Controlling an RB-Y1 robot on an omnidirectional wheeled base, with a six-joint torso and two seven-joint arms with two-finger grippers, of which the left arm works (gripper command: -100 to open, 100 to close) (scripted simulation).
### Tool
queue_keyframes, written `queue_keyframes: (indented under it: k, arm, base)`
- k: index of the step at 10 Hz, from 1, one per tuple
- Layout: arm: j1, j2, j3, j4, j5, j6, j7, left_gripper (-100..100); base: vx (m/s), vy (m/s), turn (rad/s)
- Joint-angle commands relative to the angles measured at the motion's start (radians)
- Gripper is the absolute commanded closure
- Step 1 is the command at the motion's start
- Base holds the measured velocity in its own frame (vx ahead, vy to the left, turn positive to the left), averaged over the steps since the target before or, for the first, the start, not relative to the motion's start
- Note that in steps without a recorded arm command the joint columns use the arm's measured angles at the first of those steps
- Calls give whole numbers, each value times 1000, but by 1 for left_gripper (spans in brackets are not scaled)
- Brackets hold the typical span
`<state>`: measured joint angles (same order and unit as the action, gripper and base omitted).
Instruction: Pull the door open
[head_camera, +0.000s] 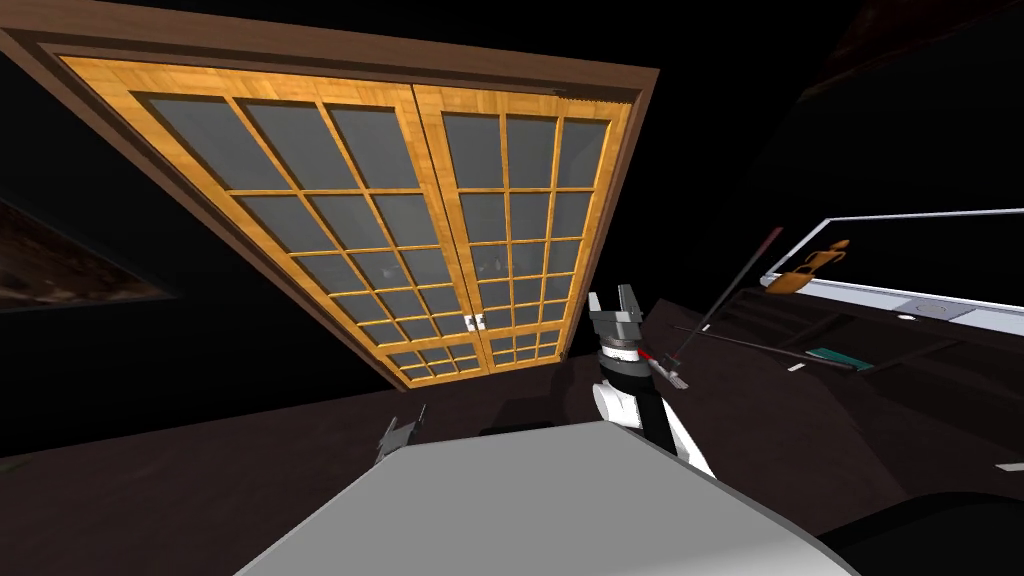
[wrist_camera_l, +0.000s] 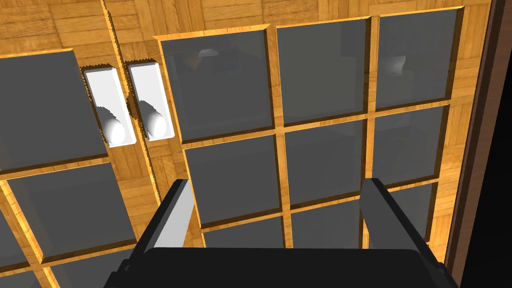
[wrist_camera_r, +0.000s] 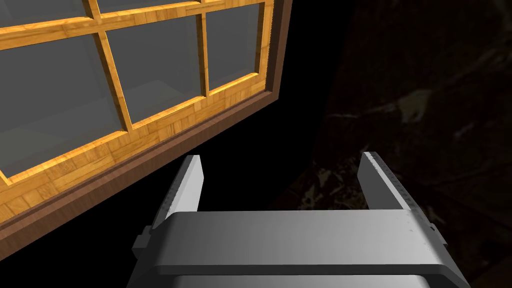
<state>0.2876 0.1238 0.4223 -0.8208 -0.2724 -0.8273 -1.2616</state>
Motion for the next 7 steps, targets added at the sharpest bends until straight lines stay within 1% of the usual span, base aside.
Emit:
queue_keyframes:
  k: [1, 3, 5, 6, 7]
  arm:
    - [20, 0, 30, 3, 12, 16, -17, -100]
    - [32, 2, 67, 26, 28, 25, -38, -100]
    - [32, -2, 104, 48, 44, 33, -63, -100]
    - [24, -8, 123, 59, 54, 37, -78, -100]
    - [6, -18, 138, 66, 62, 40, -93, -100]
  base:
    - [-166, 42, -46]
    - [-150, 23, -59]
    - [-87, 45, -106]
    - [-31, 61, -174]
    - [48, 69, -259]
